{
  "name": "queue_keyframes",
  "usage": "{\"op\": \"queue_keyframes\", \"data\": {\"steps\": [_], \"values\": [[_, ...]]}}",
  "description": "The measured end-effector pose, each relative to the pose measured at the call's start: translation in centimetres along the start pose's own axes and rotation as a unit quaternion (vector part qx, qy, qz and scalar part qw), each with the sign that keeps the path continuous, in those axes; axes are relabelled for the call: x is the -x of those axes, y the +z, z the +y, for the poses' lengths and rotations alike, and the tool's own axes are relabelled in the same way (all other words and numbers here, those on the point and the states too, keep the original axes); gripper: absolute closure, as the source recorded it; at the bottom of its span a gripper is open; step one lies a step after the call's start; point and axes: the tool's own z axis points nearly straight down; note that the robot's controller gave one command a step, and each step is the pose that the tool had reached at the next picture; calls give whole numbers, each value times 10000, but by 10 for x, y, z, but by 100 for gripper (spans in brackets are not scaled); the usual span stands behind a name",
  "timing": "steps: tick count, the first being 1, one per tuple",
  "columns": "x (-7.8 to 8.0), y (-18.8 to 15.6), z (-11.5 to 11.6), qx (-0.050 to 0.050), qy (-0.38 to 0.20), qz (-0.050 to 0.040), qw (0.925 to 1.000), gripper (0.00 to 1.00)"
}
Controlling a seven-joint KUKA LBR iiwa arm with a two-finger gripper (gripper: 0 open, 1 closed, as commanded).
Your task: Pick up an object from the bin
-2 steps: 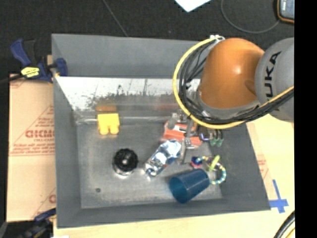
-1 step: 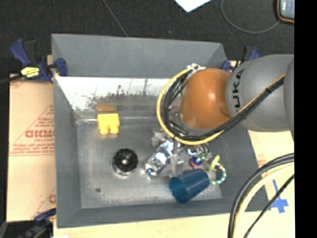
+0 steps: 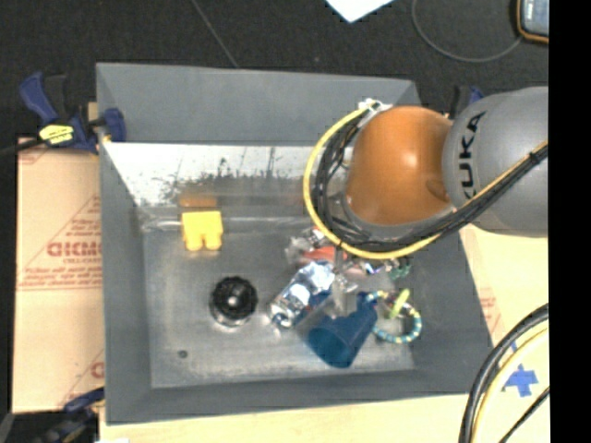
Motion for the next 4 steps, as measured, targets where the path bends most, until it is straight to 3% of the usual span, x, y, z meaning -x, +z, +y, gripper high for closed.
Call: {"op": "queue_keyframes", "data": {"steps": [1, 2, 3, 4], "values": [[10, 45, -3, 25, 176, 37, 9998, 0], [22, 92, -8, -10, -925, -25, 9957, 0], [22, 89, -15, 15, -824, 10, 9966, 100], [22, 89, -15, 16, -822, 9, 9966, 100]]}}
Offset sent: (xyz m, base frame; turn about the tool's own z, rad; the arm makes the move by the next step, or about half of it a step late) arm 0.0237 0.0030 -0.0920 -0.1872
